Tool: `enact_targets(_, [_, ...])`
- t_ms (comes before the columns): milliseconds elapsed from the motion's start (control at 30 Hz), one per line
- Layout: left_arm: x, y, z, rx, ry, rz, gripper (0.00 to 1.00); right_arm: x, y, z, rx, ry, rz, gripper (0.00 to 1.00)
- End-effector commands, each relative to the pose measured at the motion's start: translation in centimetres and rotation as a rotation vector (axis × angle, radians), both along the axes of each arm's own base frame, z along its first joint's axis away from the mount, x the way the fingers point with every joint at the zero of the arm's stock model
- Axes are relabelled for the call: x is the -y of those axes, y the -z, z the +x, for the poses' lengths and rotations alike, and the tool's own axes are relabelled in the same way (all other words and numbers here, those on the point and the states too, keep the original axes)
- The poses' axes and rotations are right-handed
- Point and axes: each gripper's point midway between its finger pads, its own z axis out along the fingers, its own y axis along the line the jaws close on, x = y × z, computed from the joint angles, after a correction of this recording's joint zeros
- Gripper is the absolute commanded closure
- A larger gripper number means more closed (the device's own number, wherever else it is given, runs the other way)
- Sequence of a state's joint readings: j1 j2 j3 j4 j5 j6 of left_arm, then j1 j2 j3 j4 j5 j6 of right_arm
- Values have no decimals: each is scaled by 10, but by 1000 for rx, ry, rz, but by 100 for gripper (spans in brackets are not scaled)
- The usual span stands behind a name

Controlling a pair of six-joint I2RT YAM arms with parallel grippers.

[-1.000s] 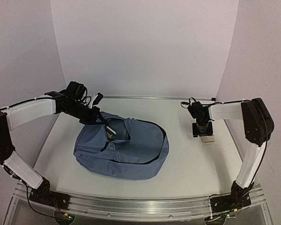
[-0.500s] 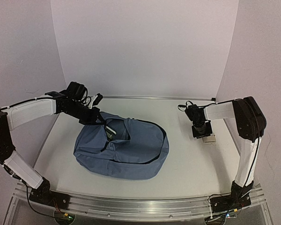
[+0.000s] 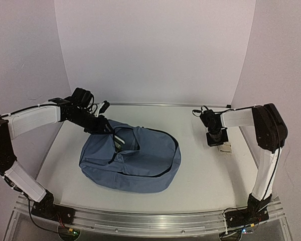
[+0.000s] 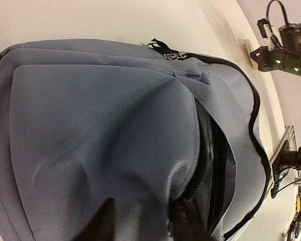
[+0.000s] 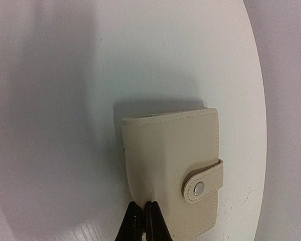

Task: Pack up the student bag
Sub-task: Pick up the personal item from the center of the board.

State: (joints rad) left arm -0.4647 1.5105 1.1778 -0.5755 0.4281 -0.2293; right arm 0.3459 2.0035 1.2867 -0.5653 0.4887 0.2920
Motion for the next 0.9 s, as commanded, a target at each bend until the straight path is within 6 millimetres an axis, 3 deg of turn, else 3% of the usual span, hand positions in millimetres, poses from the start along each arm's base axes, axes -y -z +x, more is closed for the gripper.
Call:
enact_targets(0, [-11,-37,19,161,-48,15,38,-14,-76,12,184,-20,149,100])
enact_targets(100, [-23,-52,23,230,-106,45,19,-32,-117,9,274,-75,284,100])
enact_targets(233, [-19,-90,19,274,-150,-59,15,-67,-167,-1,362,-208,512,100])
enact_targets(333, [2,-120,8,277,-122,-180,13,-102,-201,-17,401,-341,725,100])
enact_targets(433, [36,-145,-12,301,-49,-297,9,-135,-234,-37,433,-464,941,100])
enact_targets(567, [81,-181,-40,336,69,-506,3,-171,-287,-68,490,-643,1195,100])
enact_targets(667, [98,-202,-54,329,156,-681,1,-190,-325,-97,507,-778,1365,100])
enact_targets(867, [134,-218,-76,359,302,-773,0,-219,-375,-139,509,-942,1571,100])
